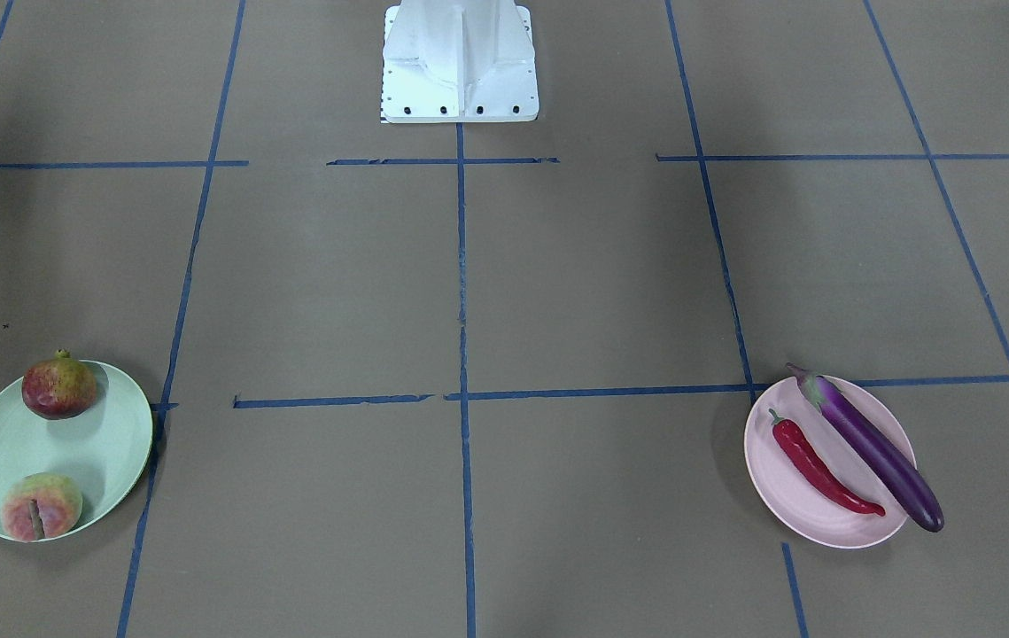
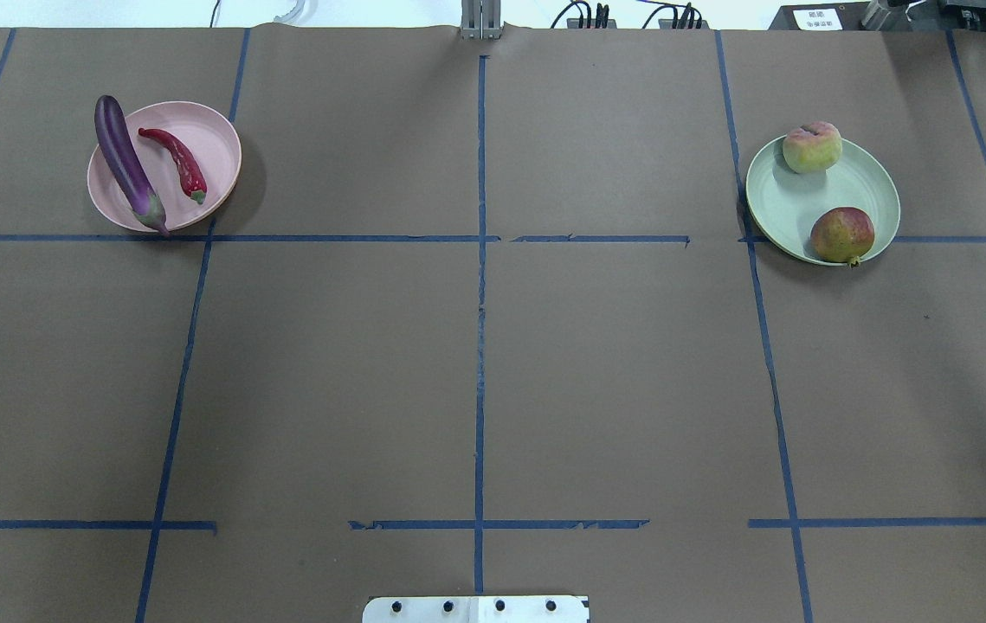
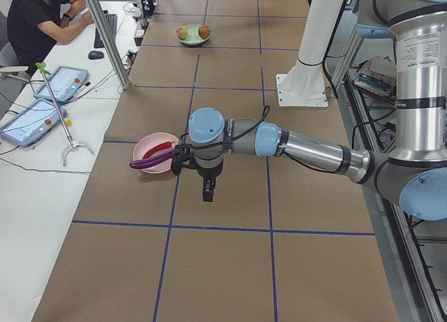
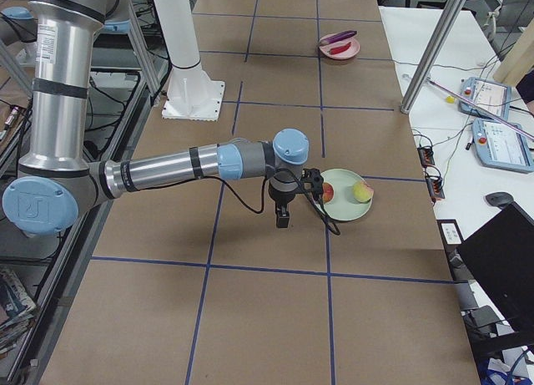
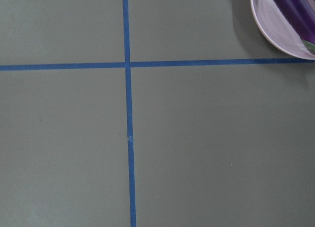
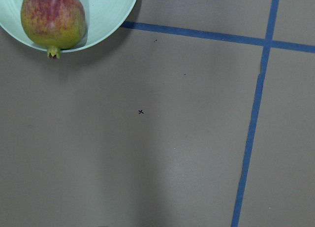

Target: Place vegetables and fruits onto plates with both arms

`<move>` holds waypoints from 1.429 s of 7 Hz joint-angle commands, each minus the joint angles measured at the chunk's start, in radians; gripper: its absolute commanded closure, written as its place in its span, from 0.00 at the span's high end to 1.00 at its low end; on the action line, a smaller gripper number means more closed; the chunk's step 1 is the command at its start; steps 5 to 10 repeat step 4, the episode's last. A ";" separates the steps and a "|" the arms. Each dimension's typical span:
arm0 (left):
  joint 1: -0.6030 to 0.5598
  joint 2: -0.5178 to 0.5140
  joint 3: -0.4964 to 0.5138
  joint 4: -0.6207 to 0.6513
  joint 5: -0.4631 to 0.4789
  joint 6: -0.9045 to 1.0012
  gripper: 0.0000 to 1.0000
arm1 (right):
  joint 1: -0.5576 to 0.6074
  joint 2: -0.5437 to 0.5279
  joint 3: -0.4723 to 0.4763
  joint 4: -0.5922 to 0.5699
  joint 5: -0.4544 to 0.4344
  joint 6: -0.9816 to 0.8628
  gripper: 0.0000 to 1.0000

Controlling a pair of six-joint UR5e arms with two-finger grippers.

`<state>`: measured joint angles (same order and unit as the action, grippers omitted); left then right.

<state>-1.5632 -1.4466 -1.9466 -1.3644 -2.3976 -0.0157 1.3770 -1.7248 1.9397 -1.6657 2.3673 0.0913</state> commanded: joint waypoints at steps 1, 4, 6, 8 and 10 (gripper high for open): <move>0.005 -0.011 0.103 -0.001 0.017 0.000 1.00 | 0.001 -0.002 -0.002 0.003 -0.002 -0.001 1.00; 0.005 -0.008 0.075 0.011 0.011 -0.001 1.00 | 0.039 -0.002 0.005 0.007 -0.002 0.001 1.00; 0.005 -0.008 0.075 0.011 0.011 -0.001 1.00 | 0.039 -0.002 0.005 0.007 -0.002 0.001 1.00; 0.005 -0.008 0.075 0.011 0.011 -0.001 1.00 | 0.039 -0.002 0.005 0.007 -0.002 0.001 1.00; 0.005 -0.008 0.075 0.011 0.011 -0.001 1.00 | 0.039 -0.002 0.005 0.007 -0.002 0.001 1.00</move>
